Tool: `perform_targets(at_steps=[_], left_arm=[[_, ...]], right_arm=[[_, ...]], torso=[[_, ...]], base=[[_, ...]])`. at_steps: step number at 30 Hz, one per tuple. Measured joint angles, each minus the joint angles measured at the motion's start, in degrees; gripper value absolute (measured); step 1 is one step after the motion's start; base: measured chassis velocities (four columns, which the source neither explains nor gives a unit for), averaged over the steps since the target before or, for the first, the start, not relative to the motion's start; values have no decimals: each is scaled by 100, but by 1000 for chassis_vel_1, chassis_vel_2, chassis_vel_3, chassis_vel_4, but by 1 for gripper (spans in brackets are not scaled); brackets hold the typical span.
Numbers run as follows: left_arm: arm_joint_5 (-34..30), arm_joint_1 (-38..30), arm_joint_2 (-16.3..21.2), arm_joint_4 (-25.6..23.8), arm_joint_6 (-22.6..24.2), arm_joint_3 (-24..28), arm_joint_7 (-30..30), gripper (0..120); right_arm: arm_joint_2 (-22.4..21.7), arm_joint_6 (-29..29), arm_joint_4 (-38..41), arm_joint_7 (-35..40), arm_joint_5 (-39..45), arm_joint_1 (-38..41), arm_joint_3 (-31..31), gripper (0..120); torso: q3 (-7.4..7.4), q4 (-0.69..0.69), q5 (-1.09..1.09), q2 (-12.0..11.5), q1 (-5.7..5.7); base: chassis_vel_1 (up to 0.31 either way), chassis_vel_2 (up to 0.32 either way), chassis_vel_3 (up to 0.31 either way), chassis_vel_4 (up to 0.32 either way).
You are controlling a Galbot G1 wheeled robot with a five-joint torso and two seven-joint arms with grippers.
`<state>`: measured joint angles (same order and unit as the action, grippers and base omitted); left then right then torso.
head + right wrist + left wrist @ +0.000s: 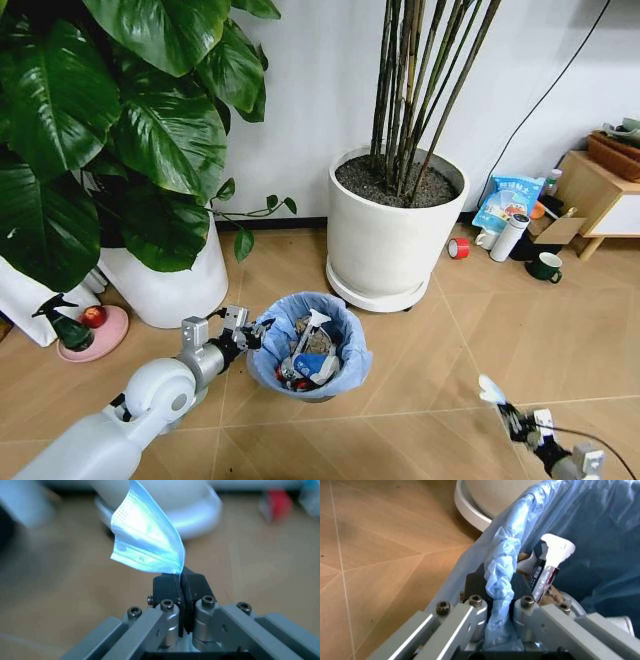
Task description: Pick up the trash bin and place the garbage on the floor into it.
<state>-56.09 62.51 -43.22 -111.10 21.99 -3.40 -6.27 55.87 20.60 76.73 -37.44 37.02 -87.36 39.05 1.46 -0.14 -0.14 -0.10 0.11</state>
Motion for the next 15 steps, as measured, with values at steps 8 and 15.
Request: perform_targets(at_steps=[8, 15], left_arm=[[-29, -314, 19, 147, -30, 468, -22, 1], [-110, -647, 1, 251, -30, 821, -37, 1]], right_arm=[[-899, -4, 1793, -1078, 1640, 482, -650, 0], [-1131, -203, 2191, -1306, 2160, 1891, -2263, 0]], torso=[[0, 2, -6, 0, 0], [0, 2, -6, 0, 0]], base=[[0, 0, 0, 0], [0, 0, 0, 0]])
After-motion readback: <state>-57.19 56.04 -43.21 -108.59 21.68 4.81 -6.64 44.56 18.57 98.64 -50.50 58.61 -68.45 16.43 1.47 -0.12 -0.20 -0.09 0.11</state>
